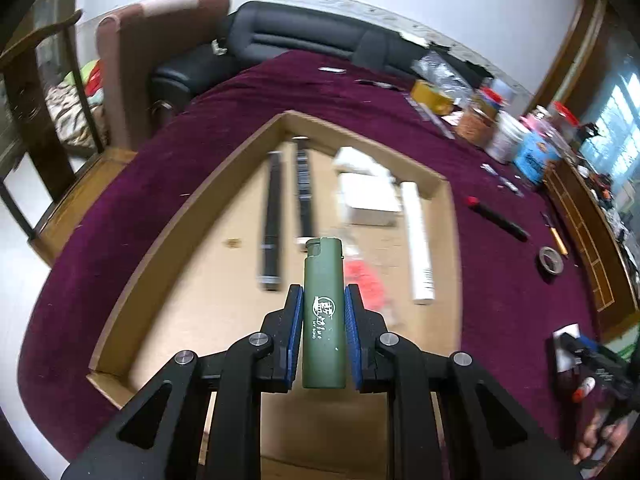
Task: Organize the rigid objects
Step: 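Carry the lighter into the box and release with the left tool while the right tool drops the charger there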
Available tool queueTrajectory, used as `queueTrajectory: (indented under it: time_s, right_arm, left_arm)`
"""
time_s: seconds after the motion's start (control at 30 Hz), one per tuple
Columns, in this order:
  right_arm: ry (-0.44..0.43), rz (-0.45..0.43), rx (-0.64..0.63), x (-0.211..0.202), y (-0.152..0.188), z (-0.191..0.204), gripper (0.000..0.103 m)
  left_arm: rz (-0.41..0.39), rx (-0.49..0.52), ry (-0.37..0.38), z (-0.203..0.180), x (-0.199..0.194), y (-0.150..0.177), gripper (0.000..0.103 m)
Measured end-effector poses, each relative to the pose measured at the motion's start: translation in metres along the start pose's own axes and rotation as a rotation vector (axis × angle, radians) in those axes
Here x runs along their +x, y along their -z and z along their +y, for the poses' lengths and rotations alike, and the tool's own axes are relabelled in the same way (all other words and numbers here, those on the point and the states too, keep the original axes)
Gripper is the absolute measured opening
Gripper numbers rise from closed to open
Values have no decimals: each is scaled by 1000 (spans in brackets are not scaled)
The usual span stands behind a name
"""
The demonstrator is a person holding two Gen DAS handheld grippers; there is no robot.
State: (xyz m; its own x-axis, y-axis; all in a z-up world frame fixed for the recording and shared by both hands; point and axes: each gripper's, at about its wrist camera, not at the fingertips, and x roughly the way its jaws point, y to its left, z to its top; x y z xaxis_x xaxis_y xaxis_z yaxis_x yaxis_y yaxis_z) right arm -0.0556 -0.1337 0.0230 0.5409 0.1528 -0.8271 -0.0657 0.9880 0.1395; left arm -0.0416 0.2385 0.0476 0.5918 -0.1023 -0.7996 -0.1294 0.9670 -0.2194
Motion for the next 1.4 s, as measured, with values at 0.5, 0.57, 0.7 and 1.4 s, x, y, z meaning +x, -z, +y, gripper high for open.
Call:
queueTrajectory:
  time_s: [0.5,0.57,0.7,1.4]
  right_arm:
    - [-328,61,-122,1,-51,143,45]
    - [-374,88,-147,8,-54,168,45]
    - [-432,130,-205,21,-54,214,45]
    - [-349,239,-304,91,-38,293,45]
  left_arm:
    - [126,19,-60,34,32,-22,17]
    - [135,20,-85,40,39,-27,17]
    - [171,-2,-89,52,56,-35,17]
    - [171,-11,-42,53,68,-60,19]
